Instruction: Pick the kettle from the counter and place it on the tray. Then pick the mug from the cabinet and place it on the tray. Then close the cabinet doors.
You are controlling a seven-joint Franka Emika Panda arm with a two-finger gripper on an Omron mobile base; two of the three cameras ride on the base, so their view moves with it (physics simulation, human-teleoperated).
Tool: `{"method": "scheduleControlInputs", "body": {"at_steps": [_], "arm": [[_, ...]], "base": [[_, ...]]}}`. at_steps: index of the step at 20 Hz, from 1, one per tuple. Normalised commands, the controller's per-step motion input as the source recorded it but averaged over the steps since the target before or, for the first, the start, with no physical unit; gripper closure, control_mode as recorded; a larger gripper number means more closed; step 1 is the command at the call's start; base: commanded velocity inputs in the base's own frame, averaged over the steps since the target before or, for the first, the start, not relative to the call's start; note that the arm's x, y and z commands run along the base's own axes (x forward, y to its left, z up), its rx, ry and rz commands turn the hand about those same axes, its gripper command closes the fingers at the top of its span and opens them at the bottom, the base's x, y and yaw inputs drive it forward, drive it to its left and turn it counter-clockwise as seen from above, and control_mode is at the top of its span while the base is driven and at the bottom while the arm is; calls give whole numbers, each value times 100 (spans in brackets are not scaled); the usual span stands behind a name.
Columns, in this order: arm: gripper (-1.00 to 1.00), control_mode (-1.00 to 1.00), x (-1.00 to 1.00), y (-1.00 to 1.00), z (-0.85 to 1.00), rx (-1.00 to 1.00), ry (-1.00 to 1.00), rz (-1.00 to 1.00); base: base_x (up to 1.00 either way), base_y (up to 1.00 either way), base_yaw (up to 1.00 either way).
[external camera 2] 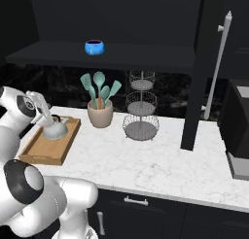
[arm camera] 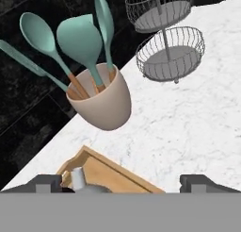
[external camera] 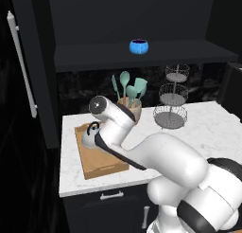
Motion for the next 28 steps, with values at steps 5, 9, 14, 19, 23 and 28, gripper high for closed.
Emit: {"method": "scheduleControlInputs", "body": {"at_steps": [5,9,14,19,23,28], "arm": [[-100,-100,-14,-83,40,0,0,0],[-100,-100,-28,-79,32,0,0,0],[-100,-100,-55,-56,48,0,0,1],[-100,-100,-33,-32,78,0,-3,7],[-100,-100,-22,-13,75,0,-13,19],[-100,-100,-3,-3,67,-2,-21,19]], "base": [[0,0,0],[0,0,0],[0,0,0],[0,0,0],[0,0,0],[0,0,0]]}}
